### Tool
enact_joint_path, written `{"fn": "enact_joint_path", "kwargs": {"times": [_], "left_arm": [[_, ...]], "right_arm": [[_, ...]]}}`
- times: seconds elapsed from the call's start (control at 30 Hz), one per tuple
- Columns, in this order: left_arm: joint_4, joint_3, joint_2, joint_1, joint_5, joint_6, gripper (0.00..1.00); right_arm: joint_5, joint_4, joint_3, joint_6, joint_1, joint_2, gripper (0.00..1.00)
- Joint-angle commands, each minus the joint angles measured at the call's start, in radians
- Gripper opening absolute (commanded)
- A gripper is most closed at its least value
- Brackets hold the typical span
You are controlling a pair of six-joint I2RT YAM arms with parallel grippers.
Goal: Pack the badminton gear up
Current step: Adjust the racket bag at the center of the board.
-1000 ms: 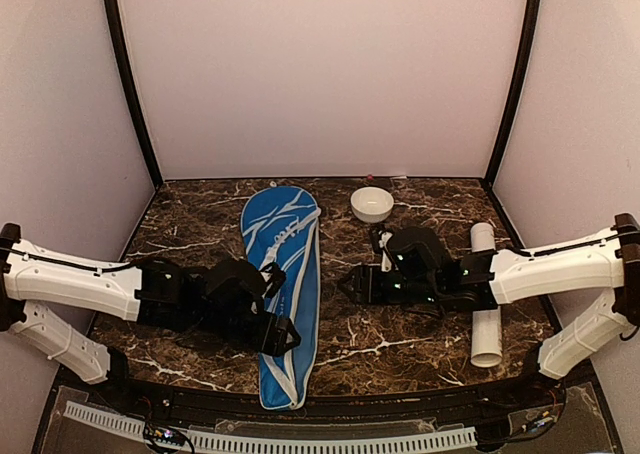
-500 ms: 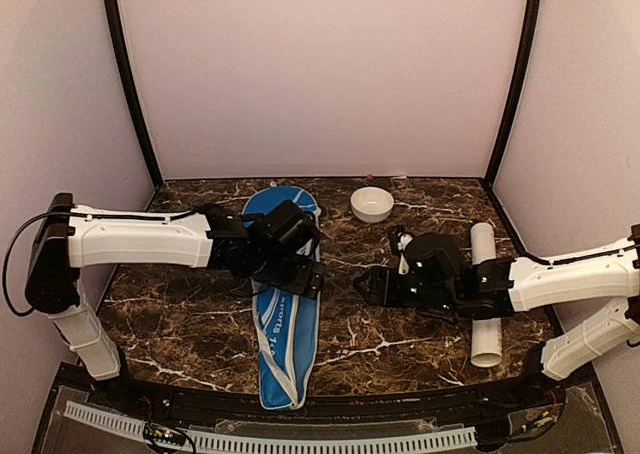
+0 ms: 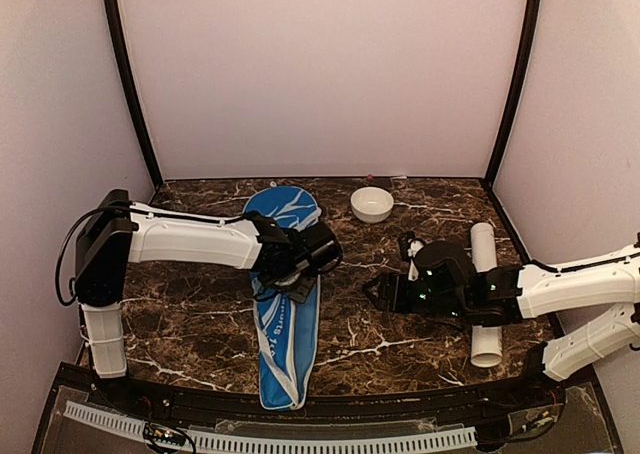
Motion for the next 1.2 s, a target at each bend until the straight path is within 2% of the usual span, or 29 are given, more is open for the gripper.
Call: {"fn": "enact_joint_path", "kwargs": {"times": [0.0,0.1,0.2,0.4,0.6,0.73,0.83,0.9,1.17], "left_arm": [[-0.024,-0.040,-0.029,0.004,-0.038,0.012,0.34],[0.022,-0.076,-0.052,0.011,-0.013,0.054,0.14],[0.072,-0.112,-0.085,0.028,0.002,0.124,0.00],[0.223,-0.210,-0.187,0.103,0.122,0.341,0.00],[0.258,-0.234,-0.262,0.176,0.200,0.583,0.00],[0.279,-0.250,-0.291,0.188,0.359,0.750,0.00],[0.260,-0.249,-0.296,0.184,0.457,0.798,0.00],[0.242,-0.258,-0.296,0.166,0.461,0.812,0.00],[0.214,-0.393,-0.329,0.028,0.300,0.842,0.00]], "right_arm": [[0.022,0.047,-0.018,0.016,-0.008,-0.019,0.68],[0.022,0.049,-0.018,0.023,-0.008,-0.012,0.68],[0.013,0.053,-0.013,0.029,-0.008,0.003,0.68],[-0.017,0.056,-0.004,0.033,-0.008,0.042,0.67],[-0.053,0.076,-0.001,0.045,-0.006,0.075,0.67],[-0.067,0.093,0.006,0.050,-0.006,0.104,0.67],[-0.077,0.097,0.016,0.050,-0.005,0.124,0.66],[-0.081,0.099,0.021,0.050,-0.005,0.131,0.66],[-0.068,0.099,0.022,0.051,-0.005,0.123,0.66]]}}
